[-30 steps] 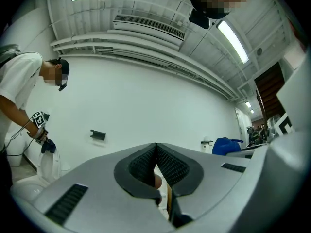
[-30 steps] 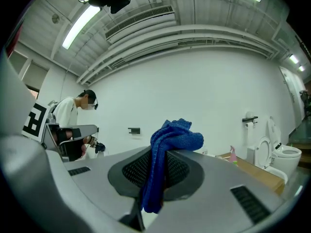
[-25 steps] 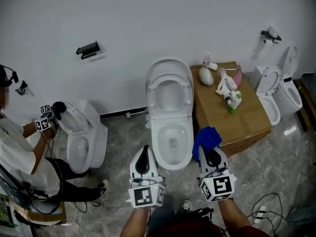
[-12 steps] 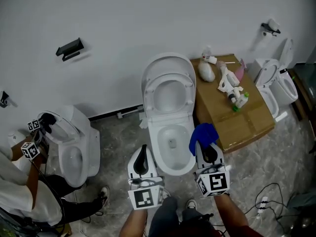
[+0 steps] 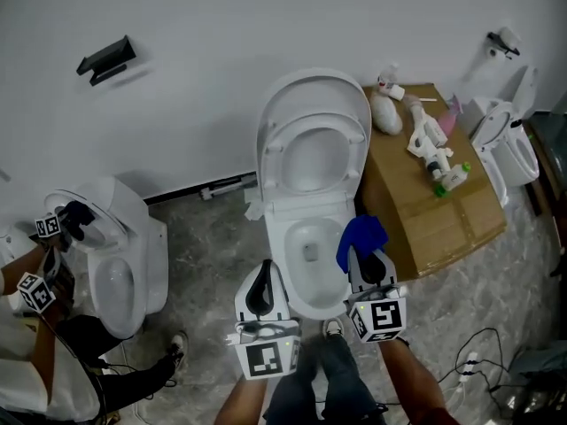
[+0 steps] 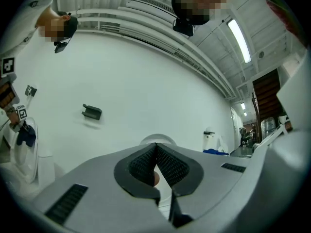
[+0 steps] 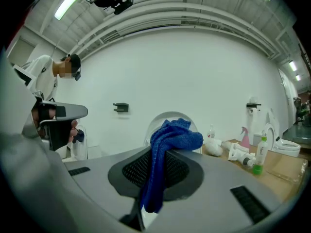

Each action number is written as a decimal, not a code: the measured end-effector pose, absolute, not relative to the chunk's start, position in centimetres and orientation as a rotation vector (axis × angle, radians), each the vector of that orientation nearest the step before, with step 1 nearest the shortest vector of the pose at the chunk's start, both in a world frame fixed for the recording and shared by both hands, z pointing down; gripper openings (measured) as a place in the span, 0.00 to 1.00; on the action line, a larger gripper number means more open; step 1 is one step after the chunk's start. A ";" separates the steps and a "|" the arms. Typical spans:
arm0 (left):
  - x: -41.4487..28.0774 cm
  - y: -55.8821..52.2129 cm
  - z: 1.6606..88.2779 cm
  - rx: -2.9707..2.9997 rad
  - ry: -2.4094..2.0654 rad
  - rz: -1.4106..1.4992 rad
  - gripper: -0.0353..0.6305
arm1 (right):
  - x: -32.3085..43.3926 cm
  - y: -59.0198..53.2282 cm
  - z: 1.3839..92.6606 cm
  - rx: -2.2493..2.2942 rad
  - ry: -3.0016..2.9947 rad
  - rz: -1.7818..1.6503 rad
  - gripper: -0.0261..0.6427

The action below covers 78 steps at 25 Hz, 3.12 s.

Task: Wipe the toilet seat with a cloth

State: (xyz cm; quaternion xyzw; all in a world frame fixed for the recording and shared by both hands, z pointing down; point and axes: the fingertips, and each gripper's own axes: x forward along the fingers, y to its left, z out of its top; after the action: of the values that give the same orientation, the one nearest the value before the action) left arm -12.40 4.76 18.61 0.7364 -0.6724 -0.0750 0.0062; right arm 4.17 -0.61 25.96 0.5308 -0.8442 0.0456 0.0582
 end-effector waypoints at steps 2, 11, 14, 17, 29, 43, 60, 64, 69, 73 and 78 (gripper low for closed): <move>-12.7 3.6 20.7 2.288 -2.090 -0.239 0.08 | 3.7 -2.2 28.4 1.595 -2.533 0.144 0.12; -12.7 -1.6 29.9 2.218 -2.122 -0.222 0.08 | 4.0 -9.6 40.1 1.592 -2.494 0.255 0.12; -11.8 -3.1 33.7 2.193 -2.132 -0.199 0.08 | 4.1 -11.6 44.1 1.564 -2.494 0.243 0.12; -11.3 -4.6 37.5 2.160 -2.129 -0.170 0.08 | 3.8 -13.9 48.2 1.529 -2.494 0.236 0.12; -9.7 -7.9 46.0 2.131 -2.172 -0.131 0.08 | 3.2 -20.4 59.0 1.507 -2.443 0.207 0.12; -11.5 -11.7 49.4 2.051 -2.262 -0.150 0.08 | 1.6 -27.8 66.9 1.475 -2.360 0.244 0.12; -17.7 -10.1 49.3 1.943 -2.362 -0.143 0.08 | -6.2 -27.5 68.2 1.497 -2.390 0.511 0.12; -19.7 -9.1 49.2 1.900 -2.384 -0.149 0.08 | -8.9 -27.3 68.2 1.497 -2.412 0.606 0.12; -21.6 -8.0 49.4 1.853 -2.408 -0.151 0.08 | -11.2 -27.3 68.5 1.550 -2.497 1.186 0.12; -22.9 -7.6 49.3 1.835 -2.421 -0.149 0.08 | -11.6 -27.4 68.1 1.635 -2.496 1.610 0.12; -23.8 -7.0 48.8 1.815 -2.433 -0.153 0.08 | -13.1 -27.3 65.8 1.617 -2.541 1.859 0.12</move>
State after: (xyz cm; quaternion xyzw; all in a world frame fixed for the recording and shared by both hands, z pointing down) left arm -23.77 -7.04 48.84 0.5965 -0.7995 -0.0501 0.0509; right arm -13.08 -27.28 65.79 0.4478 -0.7038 0.5148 -0.1979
